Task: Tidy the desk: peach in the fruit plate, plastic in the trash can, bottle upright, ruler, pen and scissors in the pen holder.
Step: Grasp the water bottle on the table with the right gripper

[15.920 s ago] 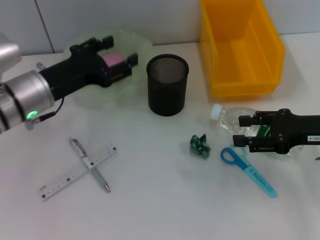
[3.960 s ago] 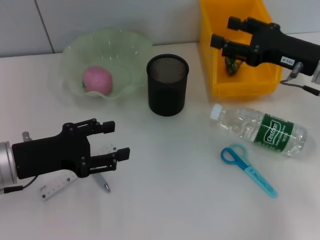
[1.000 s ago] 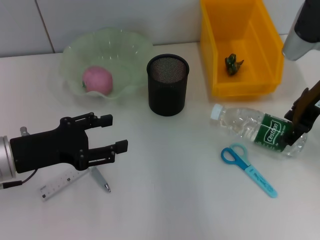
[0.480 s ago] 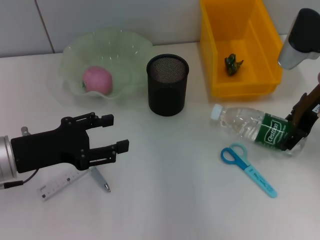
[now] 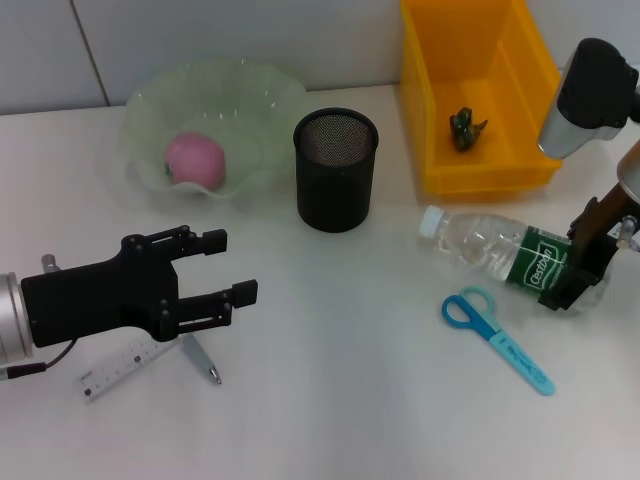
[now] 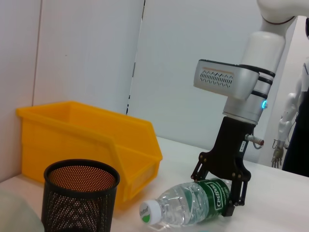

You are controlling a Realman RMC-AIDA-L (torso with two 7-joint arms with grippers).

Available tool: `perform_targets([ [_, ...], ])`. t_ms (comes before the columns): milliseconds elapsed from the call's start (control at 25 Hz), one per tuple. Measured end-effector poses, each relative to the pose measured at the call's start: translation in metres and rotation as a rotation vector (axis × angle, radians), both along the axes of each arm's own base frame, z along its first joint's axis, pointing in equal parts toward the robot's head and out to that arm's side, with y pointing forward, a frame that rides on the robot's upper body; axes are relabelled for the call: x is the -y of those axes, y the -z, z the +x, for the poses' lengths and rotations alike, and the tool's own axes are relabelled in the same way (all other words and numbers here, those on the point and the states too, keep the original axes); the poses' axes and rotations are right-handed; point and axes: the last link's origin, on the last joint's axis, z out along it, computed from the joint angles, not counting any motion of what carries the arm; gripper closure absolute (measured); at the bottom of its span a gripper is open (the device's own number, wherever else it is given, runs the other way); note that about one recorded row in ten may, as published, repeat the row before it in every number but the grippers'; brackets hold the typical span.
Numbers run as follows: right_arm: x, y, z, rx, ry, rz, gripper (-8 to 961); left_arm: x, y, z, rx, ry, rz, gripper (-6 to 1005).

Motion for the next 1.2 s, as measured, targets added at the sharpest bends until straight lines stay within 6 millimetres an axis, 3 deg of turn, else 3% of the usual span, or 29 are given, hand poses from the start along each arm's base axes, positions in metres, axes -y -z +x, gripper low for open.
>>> perform_targets([
  [1200, 0.005, 0.011, 0.005, -0.003, -0.025, -0.009, 144, 0.004, -0.002, 0.0, 0.011, 0.008, -0.014, 277],
])
